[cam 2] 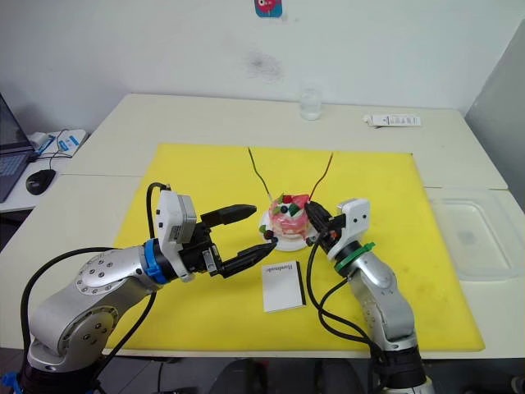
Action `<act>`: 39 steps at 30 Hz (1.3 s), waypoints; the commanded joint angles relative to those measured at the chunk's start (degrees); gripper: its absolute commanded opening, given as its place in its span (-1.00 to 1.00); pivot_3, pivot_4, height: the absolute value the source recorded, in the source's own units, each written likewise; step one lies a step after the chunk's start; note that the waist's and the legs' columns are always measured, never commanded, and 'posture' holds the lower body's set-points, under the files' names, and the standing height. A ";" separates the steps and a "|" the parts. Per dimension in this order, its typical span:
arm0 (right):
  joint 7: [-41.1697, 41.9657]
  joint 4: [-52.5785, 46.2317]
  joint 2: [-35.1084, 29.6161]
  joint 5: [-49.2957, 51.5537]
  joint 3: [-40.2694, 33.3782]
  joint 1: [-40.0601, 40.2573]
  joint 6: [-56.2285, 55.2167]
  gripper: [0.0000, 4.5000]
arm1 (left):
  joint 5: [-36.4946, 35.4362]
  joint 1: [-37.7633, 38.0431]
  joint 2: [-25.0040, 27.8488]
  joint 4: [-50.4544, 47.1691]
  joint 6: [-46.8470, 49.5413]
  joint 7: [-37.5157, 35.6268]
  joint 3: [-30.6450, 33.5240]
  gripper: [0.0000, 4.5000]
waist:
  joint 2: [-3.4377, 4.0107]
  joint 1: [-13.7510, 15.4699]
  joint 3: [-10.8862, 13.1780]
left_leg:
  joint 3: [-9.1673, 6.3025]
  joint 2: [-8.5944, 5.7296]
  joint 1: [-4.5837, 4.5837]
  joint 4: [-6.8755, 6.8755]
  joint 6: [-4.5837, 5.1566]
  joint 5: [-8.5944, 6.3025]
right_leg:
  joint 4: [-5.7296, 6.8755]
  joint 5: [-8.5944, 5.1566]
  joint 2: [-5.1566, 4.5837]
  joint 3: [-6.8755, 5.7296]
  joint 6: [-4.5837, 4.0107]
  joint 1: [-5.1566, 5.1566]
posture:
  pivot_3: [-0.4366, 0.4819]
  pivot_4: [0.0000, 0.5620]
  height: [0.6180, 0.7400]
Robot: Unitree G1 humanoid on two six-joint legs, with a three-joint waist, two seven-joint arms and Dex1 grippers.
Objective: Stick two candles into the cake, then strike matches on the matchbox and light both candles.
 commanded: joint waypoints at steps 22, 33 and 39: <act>10.89 -14.54 -19.38 10.53 -8.00 0.41 9.76 0.07 | 1.43 1.90 1.63 1.59 -3.46 -2.50 2.35 1.00 | 0.04 0.12 0.03 | 0.01 -0.02 -0.01 -0.01 0.01 -0.01 | -0.04 0.00 0.00 0.00 0.00 0.00 | -0.05 -0.47 1.00; 12.11 -9.48 -25.95 7.81 -7.93 -1.73 11.52 0.77 | 4.23 5.54 2.86 2.38 -7.01 -6.02 1.46 1.00 | 0.03 0.10 0.04 | 0.03 -0.01 -0.01 -0.03 0.02 -0.01 | -0.04 -0.01 0.01 0.01 0.00 0.00 | -0.05 -0.47 1.00; 17.44 -10.92 -28.32 9.95 -7.84 0.30 11.84 0.77 | -2.22 10.12 6.20 2.44 0.38 -8.34 3.35 1.00 | 0.05 0.10 0.05 | 0.03 0.01 -0.02 -0.07 0.02 -0.01 | -0.08 -0.02 0.01 0.01 0.01 -0.02 | -0.05 -0.47 1.00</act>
